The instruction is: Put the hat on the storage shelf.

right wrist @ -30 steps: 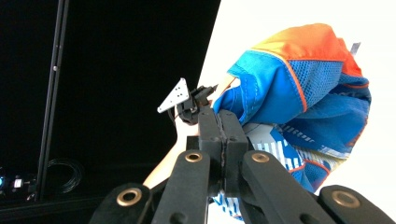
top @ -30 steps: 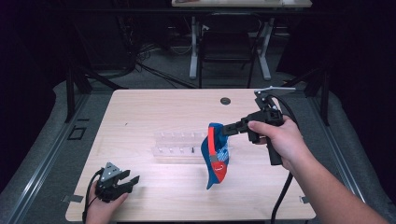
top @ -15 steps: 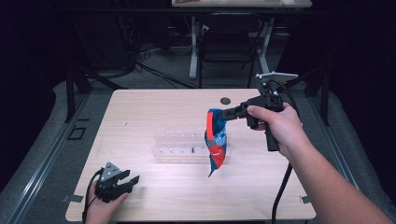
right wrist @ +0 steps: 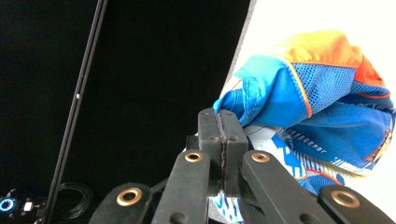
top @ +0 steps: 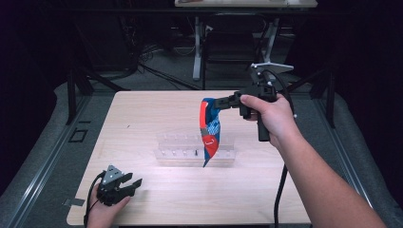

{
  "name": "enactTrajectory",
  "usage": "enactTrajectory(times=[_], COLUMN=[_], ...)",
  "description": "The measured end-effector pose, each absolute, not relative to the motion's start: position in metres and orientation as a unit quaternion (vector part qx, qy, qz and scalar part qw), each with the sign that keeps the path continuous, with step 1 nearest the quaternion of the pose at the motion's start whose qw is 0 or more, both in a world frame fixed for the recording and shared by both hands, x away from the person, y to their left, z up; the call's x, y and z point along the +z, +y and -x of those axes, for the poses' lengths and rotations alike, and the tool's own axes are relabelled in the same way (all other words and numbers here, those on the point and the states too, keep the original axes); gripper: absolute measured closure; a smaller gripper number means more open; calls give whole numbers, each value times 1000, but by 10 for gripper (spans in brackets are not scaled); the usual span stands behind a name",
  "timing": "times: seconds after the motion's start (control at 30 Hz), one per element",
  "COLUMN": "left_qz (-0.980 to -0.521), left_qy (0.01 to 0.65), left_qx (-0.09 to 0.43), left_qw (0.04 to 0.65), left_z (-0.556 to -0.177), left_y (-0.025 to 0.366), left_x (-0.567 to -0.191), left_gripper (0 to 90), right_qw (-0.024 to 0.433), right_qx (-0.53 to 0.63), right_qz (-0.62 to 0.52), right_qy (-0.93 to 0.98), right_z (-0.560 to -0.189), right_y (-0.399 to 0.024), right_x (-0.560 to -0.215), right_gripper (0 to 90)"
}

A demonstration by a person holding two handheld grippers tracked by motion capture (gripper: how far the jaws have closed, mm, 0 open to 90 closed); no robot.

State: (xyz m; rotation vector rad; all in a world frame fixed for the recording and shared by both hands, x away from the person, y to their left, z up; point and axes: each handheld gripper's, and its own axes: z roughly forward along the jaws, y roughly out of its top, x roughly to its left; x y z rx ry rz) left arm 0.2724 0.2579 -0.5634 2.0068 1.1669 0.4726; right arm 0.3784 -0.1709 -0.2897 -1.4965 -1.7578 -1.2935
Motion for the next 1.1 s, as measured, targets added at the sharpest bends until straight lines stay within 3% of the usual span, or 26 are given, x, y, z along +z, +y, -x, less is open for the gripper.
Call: enactTrajectory(times=[0.6,1.1], left_qz=[-783,-784], left_qy=[454,452], left_qx=[188,188], left_qw=[381,381], left_z=[-273,-273], left_y=[258,257], left_x=[-563,-563], left_gripper=[516,516], right_qw=[260,250], right_qx=[-487,-485], right_qz=[543,549], right_qy=[-633,-633], right_z=[-405,-411], right_y=[-136,-131], right_x=[-300,-299], right_gripper=[900,900])
